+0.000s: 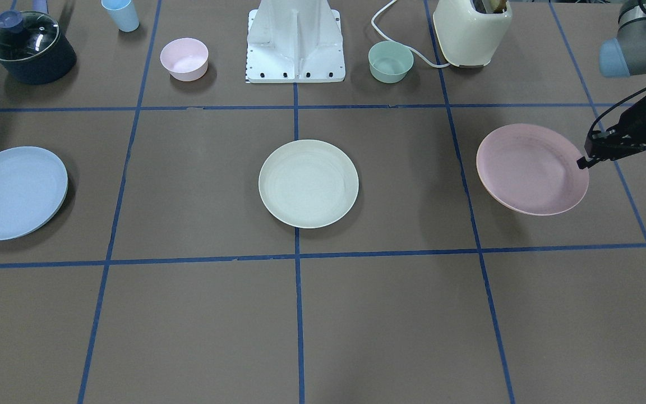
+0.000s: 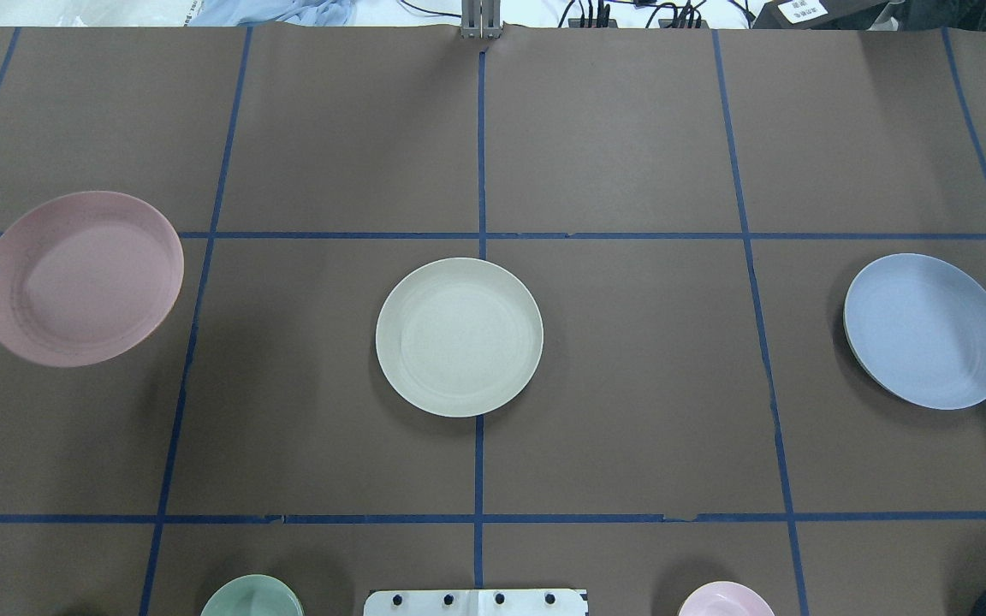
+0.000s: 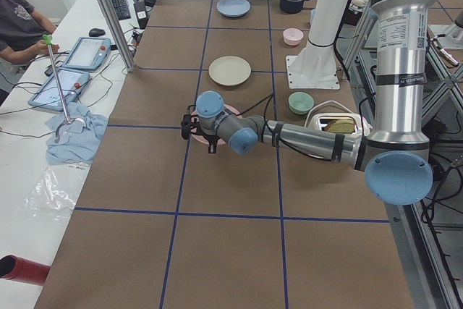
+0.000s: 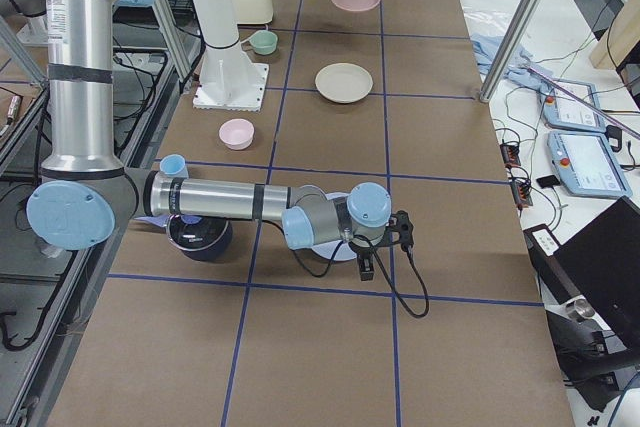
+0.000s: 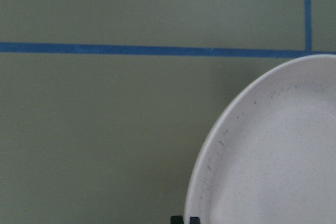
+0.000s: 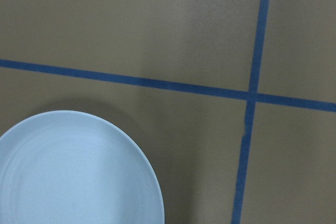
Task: Stack three plates with pink and blue
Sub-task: 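Lift the pink plate with the left gripper while the right gripper grasps the blue plate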
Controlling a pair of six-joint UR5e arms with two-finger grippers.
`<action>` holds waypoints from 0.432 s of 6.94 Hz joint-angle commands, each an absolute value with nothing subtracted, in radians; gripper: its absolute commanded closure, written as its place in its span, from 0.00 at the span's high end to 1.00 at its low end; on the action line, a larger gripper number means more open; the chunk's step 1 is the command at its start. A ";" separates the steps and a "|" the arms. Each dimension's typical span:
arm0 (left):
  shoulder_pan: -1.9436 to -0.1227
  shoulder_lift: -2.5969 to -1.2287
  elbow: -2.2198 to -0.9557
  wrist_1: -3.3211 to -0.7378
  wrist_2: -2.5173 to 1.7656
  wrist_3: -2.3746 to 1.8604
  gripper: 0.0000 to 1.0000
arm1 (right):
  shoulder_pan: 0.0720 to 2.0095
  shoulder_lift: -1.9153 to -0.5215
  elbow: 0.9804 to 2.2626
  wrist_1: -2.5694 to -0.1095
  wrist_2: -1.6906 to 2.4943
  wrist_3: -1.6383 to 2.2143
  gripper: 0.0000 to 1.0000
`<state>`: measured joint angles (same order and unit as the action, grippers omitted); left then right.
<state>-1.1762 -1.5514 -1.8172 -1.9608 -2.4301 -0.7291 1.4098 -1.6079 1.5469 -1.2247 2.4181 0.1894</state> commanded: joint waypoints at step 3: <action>-1.138 -1.710 -1.928 -1.782 -2.433 -0.957 0.00 | 1.211 -1.623 1.396 -0.760 2.304 0.577 1.00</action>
